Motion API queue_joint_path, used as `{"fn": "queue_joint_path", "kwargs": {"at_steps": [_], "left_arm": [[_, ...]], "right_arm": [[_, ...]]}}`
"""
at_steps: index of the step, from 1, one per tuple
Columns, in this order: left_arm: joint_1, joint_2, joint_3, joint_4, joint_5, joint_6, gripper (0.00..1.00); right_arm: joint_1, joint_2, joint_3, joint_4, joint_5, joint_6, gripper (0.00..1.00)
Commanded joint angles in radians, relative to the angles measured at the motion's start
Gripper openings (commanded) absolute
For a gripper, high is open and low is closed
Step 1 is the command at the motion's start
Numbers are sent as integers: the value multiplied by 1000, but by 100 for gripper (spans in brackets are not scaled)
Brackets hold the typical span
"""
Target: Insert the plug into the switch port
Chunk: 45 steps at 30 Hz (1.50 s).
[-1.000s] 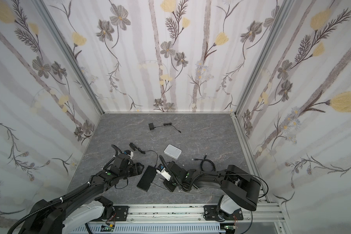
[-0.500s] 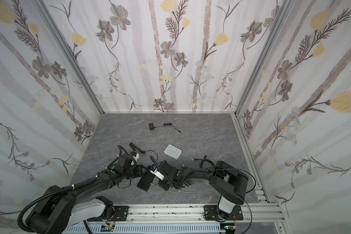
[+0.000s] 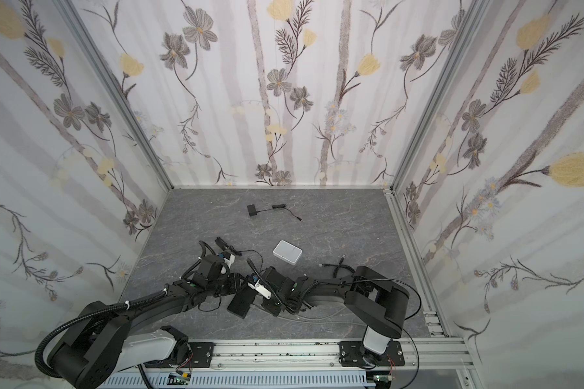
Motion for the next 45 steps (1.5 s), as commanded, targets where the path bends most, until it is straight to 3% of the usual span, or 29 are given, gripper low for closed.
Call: {"fn": "queue_joint_path", "kwargs": {"at_steps": [1, 23, 45], "left_arm": [[-6, 9, -2, -30, -11, -4, 40], [-55, 12, -35, 39, 5, -88, 42], [-85, 7, -40, 25, -1, -89, 40]], "right_arm": [[0, -6, 14, 40, 37, 12, 0], [12, 26, 37, 109, -35, 46, 0], [19, 2, 58, 83, 121, 63, 0]]}}
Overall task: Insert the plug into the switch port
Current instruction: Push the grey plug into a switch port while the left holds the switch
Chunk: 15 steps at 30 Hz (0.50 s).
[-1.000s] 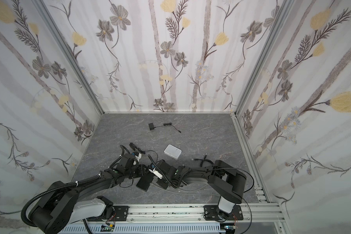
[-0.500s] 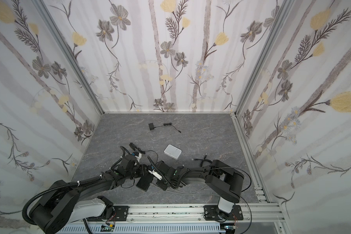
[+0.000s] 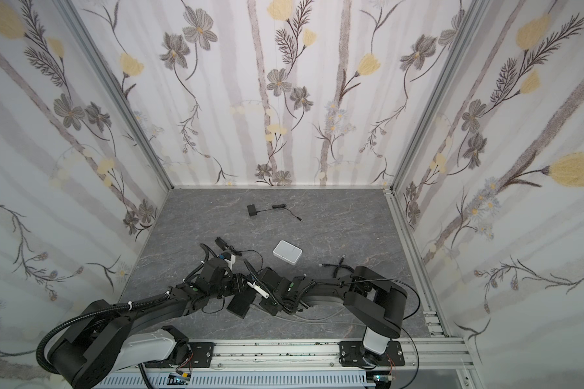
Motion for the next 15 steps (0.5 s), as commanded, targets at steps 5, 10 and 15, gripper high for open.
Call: {"fn": "queue_joint_path", "kwargs": {"at_steps": [5, 10, 15], "left_arm": [[-15, 6, -1, -72, 85, -10, 40], [-24, 8, -1, -70, 76, -16, 40], [-33, 20, -1, -60, 73, -22, 41]], "right_arm": [[-1, -5, 15, 152, 32, 18, 0], [11, 9, 32, 171, -29, 16, 0], [33, -2, 36, 188, -43, 11, 0]]}}
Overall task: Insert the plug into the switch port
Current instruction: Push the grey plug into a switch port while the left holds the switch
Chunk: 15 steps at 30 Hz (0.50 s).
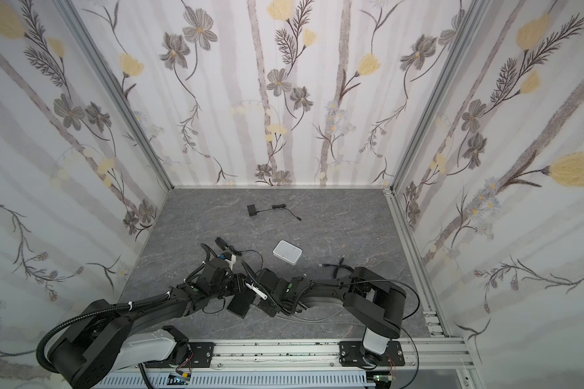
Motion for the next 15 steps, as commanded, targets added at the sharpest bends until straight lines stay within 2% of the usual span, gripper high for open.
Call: {"fn": "queue_joint_path", "kwargs": {"at_steps": [1, 9, 15], "left_arm": [[-16, 15, -1, -61, 96, -22, 41], [-31, 18, 1, -54, 100, -30, 41], [-40, 3, -13, -72, 120, -29, 40]], "right_arm": [[9, -10, 20, 206, -37, -3, 0], [9, 11, 30, 206, -15, -9, 0], [-12, 13, 40, 190, 8, -64, 0]]}}
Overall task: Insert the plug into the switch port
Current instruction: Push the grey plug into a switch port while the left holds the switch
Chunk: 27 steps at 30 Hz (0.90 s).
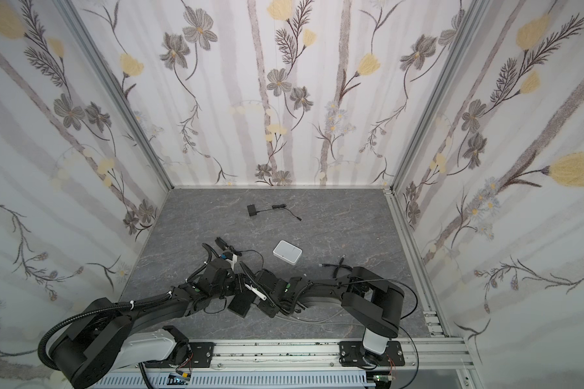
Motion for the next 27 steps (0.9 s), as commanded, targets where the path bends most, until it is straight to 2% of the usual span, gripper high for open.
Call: {"fn": "queue_joint_path", "kwargs": {"at_steps": [1, 11, 17, 27], "left_arm": [[-17, -8, -18, -97, 152, -24, 40], [-17, -79, -29, -168, 171, 16, 41], [-17, -87, -31, -176, 175, 39, 43], [-16, -119, -57, -115, 256, 40, 43]], "right_arm": [[-9, -2, 21, 214, 3, -71, 0], [-9, -27, 8, 207, 9, -232, 0], [-7, -56, -19, 253, -17, -260, 0], [-48, -41, -9, 278, -17, -256, 0]]}}
